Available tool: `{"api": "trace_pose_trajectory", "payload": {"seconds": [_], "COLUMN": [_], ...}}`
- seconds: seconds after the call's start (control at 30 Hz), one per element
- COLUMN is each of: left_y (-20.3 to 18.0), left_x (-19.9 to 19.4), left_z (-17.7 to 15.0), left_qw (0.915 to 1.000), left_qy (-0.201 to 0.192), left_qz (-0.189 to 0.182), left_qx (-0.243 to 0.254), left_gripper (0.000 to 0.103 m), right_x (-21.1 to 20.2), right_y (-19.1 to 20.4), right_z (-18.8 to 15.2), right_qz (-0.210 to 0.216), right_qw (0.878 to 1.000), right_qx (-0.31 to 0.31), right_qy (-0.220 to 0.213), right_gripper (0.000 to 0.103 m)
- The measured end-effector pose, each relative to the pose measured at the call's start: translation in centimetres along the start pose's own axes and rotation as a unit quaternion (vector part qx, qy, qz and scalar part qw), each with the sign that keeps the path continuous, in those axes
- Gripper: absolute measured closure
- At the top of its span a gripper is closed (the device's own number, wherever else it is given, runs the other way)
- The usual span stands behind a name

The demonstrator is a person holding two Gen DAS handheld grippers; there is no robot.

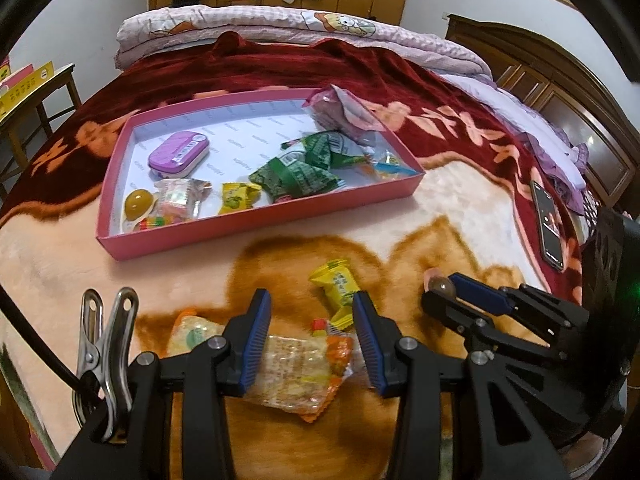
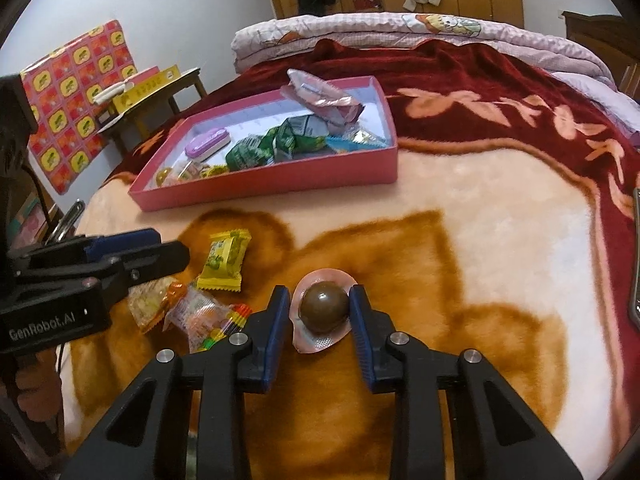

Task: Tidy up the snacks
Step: 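Grasp the yellow wrapped candy with the left gripper while the right lifts the chocolate ball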

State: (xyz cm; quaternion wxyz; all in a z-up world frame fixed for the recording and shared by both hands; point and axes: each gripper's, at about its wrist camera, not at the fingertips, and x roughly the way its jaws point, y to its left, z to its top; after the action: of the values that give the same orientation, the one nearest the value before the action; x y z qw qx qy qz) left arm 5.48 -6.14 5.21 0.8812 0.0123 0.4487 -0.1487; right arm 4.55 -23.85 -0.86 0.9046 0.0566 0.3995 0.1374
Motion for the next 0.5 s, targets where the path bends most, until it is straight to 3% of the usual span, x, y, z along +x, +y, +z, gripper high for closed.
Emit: {"api": "trace_pose_trajectory", "payload": {"seconds": [0.5], "left_y": [-2.2], "left_x": [3.1], "left_z": [-0.1], "left_qw": [0.9994], "left_qy": [0.023], "left_qz": [0.002], "left_qx": [0.024], "left_gripper": [0.059], "right_x": [0.3], "right_y": [-1.2], "right_z": [-0.2], "right_qz": [0.011], "right_qw": [1.0], "right_qx": [0.021], "right_qy": [0.0], "right_gripper": [0.071]}}
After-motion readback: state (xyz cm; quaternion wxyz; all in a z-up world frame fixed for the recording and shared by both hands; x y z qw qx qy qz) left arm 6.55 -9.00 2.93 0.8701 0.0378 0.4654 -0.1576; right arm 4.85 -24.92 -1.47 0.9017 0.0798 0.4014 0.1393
